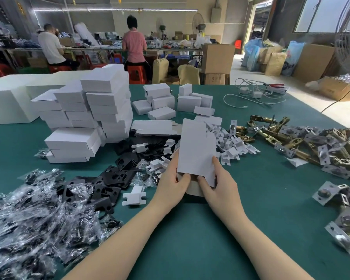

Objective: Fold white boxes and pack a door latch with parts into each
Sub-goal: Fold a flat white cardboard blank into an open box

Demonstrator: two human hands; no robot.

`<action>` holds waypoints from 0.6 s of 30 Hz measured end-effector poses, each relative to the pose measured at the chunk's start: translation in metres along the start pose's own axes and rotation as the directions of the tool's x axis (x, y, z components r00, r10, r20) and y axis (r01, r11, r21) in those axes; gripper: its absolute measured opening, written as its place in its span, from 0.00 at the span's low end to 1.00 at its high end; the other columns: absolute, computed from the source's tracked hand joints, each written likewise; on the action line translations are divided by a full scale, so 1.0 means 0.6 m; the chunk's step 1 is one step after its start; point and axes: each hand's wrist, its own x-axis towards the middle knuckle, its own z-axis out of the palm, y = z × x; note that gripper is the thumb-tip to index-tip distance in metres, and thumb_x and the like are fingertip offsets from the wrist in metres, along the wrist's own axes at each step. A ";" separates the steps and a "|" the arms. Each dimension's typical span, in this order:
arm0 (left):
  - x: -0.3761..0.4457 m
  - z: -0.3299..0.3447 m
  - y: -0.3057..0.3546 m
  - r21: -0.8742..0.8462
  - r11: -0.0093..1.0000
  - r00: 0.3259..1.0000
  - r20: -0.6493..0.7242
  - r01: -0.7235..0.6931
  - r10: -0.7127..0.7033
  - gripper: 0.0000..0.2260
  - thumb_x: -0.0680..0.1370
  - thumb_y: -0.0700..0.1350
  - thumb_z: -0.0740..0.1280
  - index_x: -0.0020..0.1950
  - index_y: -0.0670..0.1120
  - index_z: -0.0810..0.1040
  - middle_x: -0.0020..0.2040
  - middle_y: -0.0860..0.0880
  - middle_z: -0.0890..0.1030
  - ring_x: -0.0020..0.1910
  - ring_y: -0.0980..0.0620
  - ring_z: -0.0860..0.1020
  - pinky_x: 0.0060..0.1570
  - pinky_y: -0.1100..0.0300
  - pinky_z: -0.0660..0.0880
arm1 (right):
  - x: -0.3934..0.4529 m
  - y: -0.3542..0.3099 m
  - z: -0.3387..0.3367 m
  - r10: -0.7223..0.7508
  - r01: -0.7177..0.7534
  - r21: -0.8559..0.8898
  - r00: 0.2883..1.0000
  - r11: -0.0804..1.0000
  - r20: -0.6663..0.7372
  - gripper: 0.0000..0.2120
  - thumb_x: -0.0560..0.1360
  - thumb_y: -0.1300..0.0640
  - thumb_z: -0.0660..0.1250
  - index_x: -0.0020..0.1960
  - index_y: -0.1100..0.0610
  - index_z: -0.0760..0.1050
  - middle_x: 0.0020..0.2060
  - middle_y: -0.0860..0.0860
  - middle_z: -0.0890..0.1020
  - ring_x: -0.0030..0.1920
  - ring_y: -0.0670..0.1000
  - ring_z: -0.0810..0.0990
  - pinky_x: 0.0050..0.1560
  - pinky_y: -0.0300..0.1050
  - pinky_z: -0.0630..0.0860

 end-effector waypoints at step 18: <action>-0.016 0.013 0.007 0.165 0.984 0.995 0.064 0.069 -0.081 0.38 0.73 0.43 0.54 0.79 0.63 0.41 0.69 0.71 0.68 0.60 0.68 0.72 0.55 0.76 0.65 | -0.009 -0.017 -0.001 0.058 -0.063 -0.027 0.986 0.998 -0.154 0.24 0.79 0.63 0.58 0.74 0.51 0.68 0.56 0.49 0.82 0.49 0.51 0.79 0.48 0.43 0.73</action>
